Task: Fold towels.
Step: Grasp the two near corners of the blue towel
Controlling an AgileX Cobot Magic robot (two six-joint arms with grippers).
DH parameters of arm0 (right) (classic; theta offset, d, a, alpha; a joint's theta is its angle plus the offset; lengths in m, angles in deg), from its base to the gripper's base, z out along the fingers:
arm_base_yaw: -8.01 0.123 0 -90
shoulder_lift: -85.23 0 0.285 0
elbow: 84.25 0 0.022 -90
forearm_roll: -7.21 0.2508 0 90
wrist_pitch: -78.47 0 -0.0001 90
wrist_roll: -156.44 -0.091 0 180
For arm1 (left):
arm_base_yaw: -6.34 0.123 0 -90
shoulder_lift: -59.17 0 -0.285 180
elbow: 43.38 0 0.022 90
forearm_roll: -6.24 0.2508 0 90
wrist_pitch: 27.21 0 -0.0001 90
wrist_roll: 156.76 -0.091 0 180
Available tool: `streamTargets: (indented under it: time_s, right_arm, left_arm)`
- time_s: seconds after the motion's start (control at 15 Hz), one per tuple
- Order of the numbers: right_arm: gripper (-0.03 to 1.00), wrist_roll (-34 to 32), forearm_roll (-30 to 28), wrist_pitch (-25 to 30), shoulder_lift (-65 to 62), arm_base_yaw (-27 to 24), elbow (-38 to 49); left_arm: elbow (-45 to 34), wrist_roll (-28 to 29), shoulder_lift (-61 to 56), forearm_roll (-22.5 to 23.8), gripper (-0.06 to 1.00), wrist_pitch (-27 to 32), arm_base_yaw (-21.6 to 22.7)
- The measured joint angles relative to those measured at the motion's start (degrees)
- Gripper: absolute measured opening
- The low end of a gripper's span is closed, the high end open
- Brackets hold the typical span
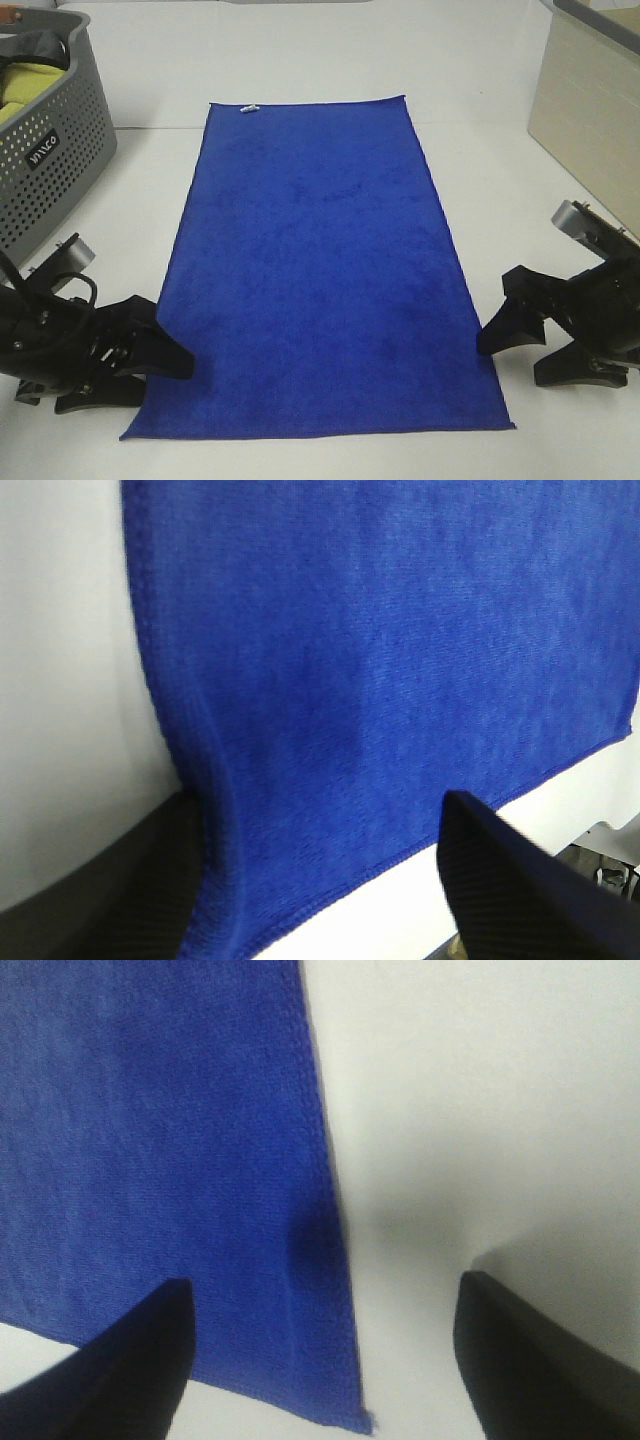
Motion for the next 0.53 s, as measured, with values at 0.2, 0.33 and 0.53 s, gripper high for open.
streamTargets:
  time_s: [0.2,0.33,0.53]
  right_arm:
    - [0.68,0.4,1.95,2.58,2.98,2.29,-0.17]
    - [0.66,0.0,4.64,3.09,4.76,8.19,-0.4]
    - [0.52,-4.87,5.33,0.74,5.27,11.0,-0.4]
  left_arm:
    - [0.11,-0.23,0.63,-1.78,0.65,0.46,-1.95]
    - [0.11,-0.23,0.63,-2.18,0.64,0.46,-2.06]
    - [0.11,-0.23,1.03,-2.69,0.46,-0.97,-2.06]
